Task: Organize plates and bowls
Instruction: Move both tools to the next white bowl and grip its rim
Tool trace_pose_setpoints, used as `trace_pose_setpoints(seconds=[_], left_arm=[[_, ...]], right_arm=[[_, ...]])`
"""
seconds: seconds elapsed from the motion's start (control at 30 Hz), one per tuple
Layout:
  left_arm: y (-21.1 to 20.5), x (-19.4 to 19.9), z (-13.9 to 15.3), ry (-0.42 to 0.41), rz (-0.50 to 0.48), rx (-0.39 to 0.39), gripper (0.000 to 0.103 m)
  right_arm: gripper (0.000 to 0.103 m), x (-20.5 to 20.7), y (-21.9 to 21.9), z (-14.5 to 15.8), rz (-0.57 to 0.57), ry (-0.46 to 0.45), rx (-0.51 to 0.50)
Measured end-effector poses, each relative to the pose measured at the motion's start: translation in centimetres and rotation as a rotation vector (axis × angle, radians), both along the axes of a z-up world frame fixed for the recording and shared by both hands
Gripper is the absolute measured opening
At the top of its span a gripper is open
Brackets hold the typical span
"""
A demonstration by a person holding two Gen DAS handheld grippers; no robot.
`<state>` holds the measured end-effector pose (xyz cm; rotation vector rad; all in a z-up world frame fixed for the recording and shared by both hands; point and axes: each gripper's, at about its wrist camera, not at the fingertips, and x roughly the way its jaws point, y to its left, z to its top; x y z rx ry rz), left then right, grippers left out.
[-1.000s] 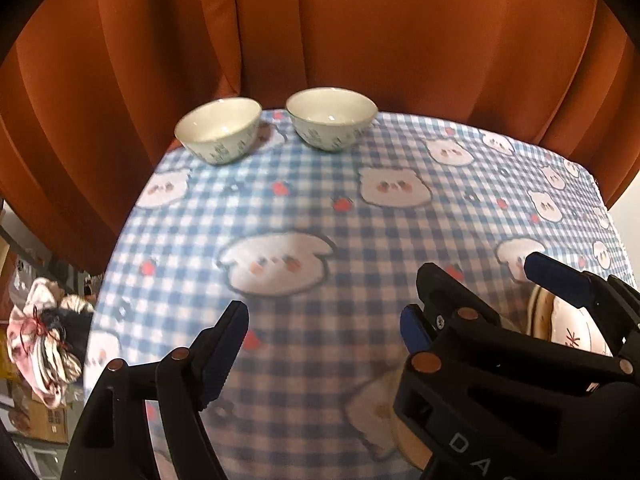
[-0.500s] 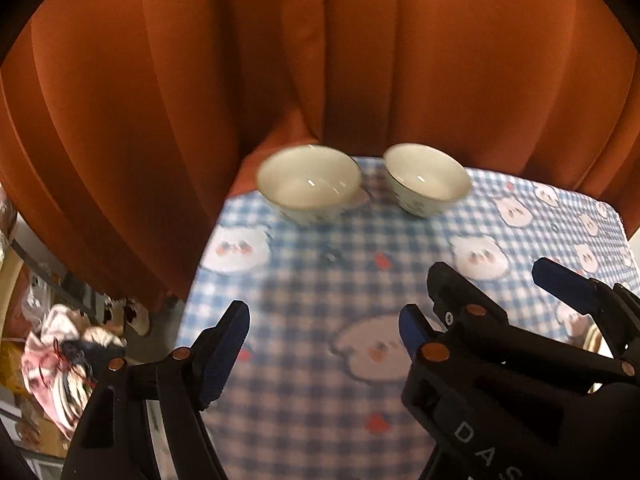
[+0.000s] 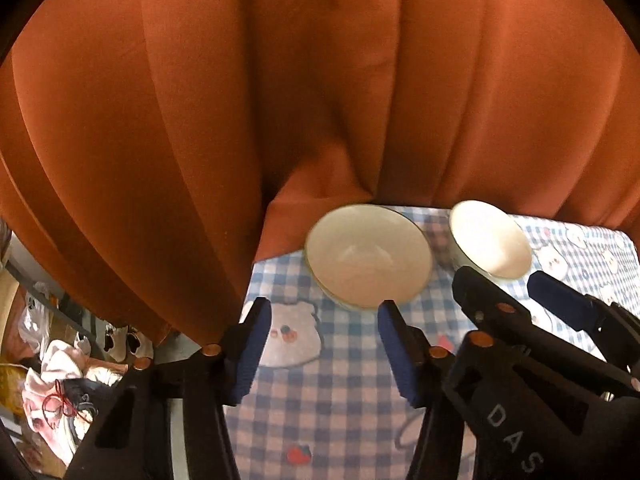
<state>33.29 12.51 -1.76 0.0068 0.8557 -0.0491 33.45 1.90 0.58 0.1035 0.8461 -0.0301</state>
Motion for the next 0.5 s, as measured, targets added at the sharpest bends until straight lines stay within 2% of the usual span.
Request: trace_pose_setpoints(seconds=[0.13,0.27,0.5], left_arm=[[0.1,2.3,-0.7,0.012,0.010,0.005,0.054],[-0.2,4.6,-1.7,0.020,0.010,0.024,0.053],[-0.1,7.9,-4.3,0.047,0.027,0.036,0.051]], right_arm=[[0.058,2.1,0.4,-0.2,-0.005,-0.003,-0.002],[0.049,4.4,0.2,-1.2,-0.009,0.019,0.009],[0.047,8.4,-0.3,-4.1,-0.008,0.054,0.032]])
